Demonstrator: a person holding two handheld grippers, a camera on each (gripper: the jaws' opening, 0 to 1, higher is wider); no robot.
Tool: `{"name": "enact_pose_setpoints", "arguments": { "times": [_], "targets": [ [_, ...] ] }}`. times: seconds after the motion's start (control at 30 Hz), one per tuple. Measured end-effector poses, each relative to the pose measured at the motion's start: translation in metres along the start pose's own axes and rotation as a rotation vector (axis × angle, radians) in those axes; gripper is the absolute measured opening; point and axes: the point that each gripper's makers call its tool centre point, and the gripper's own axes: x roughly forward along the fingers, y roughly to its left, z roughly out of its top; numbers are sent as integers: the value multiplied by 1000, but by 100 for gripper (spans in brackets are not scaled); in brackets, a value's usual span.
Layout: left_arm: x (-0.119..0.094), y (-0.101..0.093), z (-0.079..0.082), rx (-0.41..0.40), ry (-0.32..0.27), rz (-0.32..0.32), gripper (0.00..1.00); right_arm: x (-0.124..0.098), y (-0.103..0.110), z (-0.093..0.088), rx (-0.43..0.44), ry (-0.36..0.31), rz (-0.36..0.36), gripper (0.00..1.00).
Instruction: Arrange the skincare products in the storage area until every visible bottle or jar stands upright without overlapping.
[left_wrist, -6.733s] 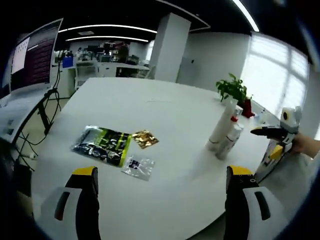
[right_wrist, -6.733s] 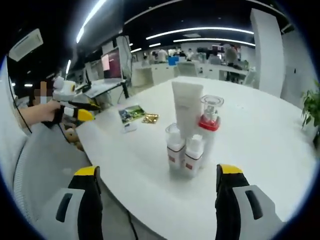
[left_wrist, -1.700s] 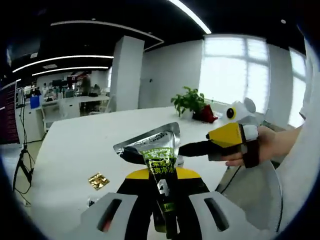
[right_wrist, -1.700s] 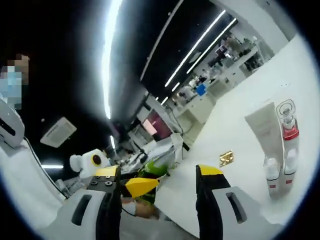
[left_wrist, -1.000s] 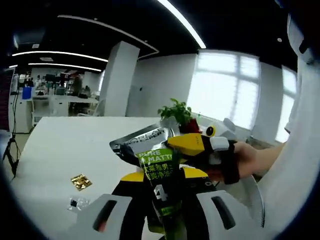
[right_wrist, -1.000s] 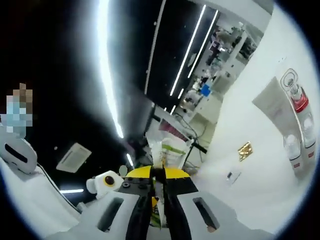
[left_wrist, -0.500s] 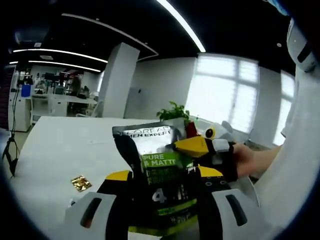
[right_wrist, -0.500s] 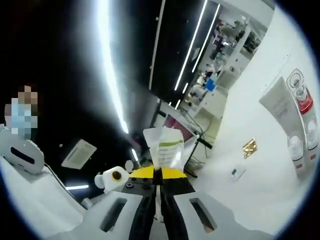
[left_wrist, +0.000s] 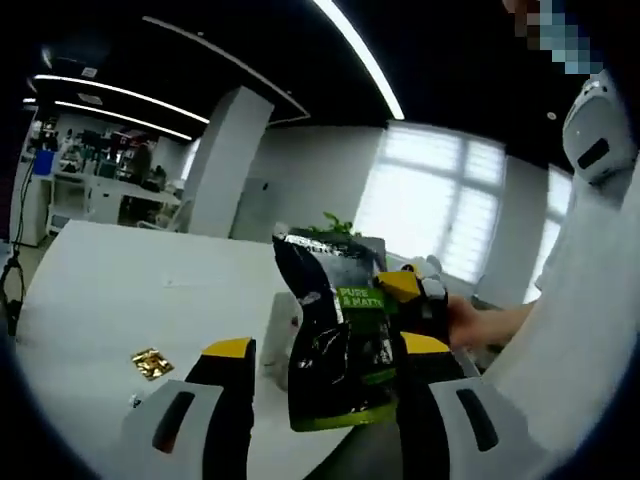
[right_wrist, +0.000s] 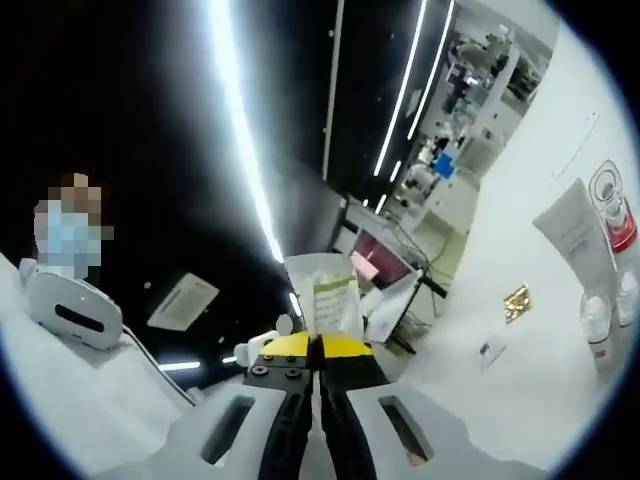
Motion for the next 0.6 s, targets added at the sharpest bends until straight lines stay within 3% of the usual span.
{"name": "enact_pose_setpoints", "arguments": {
  "times": [0.1,0.3,0.37,0.5,0.6],
  "targets": [
    [-4,-13,4,-58,-8,-107,46,-2,15,4,17,1,84,1],
    [-2,-33,10,-120,15,-270,26,0,23,1,-1,69,126,1],
    [2,-36,11,-125,18,-295,24,1,31,3,16,79,173,1],
    [6,-40,13,-180,9,-343,23,6,33,3,7,109,190,1],
    [8,-34,12,-201,-2,-300,21,5,27,7,15,100,161,1]
  ]
}}
